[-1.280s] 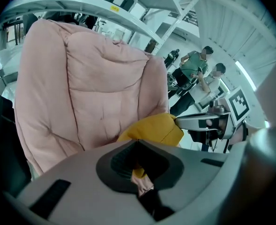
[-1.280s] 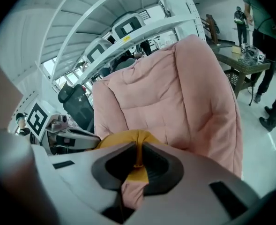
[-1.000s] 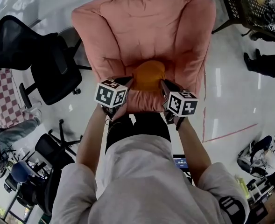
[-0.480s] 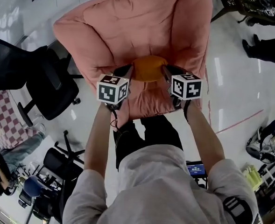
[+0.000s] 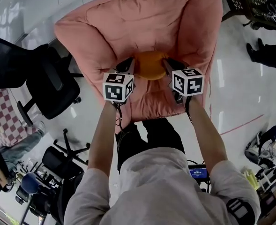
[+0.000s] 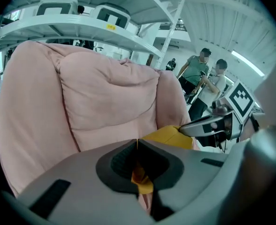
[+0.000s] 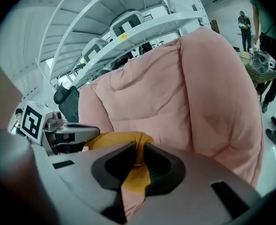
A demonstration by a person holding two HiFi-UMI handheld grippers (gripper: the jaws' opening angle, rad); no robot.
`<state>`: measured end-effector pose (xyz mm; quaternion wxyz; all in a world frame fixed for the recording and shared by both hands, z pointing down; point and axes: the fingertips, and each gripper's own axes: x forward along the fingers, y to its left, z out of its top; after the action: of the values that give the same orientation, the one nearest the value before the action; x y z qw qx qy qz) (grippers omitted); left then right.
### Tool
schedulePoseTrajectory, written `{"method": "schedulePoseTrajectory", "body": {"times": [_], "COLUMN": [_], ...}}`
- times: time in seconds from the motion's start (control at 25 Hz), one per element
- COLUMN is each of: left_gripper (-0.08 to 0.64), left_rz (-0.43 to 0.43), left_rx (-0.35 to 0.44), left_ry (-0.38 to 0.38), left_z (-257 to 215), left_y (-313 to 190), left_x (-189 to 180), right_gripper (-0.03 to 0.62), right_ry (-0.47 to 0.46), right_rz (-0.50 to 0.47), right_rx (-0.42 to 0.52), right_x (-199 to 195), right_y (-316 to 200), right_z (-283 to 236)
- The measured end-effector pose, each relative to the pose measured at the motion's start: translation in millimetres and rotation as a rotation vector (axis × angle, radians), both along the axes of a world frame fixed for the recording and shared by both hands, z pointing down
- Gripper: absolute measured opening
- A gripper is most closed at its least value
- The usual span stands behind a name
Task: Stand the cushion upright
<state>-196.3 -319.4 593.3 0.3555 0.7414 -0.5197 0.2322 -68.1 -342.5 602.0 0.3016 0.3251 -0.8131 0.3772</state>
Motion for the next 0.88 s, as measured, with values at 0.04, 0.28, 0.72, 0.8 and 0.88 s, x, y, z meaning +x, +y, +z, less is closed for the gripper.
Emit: {"method": "schedulePoseTrajectory", "body": {"times": [0.04,0.28,0.72,0.8,0.88], "left_gripper": [0.019,0.020,0.018,0.018,0.018], "left_rz": [0.000,-0.012,-0.055,-0.066,-0.072], "left_rx": [0.006,0.017,-0.008,0.000,0.007], "left_ry": [0.000,0.013,-0.014,-0.015,-0.019], "left_z": [1.2,8.5,28.2,30.2,31.8], "left_y": [-4.5,-33.6,-74.2,-81.2,-85.4], "left_x": [-0.4,-7.9,-25.9,-28.1,-31.5], "right_gripper": [0.052,0.054,0.063,0.064,0.066], "right_ry": [-0.006,-0.014,-0.001,-0.005,-0.013], "right_rz": [-0.001,-0.008,-0.047,-0.043,-0.034], "right_rx": [-0.007,-0.049,-0.019,-0.007,0.003], "right_x": [-0.5,-8.9,-27.2,-30.2,-33.4], "right_y": [-4.5,-33.3,-72.4,-80.4,-85.0], "right_z": [1.7,11.7,26.0,27.1,27.9]}}
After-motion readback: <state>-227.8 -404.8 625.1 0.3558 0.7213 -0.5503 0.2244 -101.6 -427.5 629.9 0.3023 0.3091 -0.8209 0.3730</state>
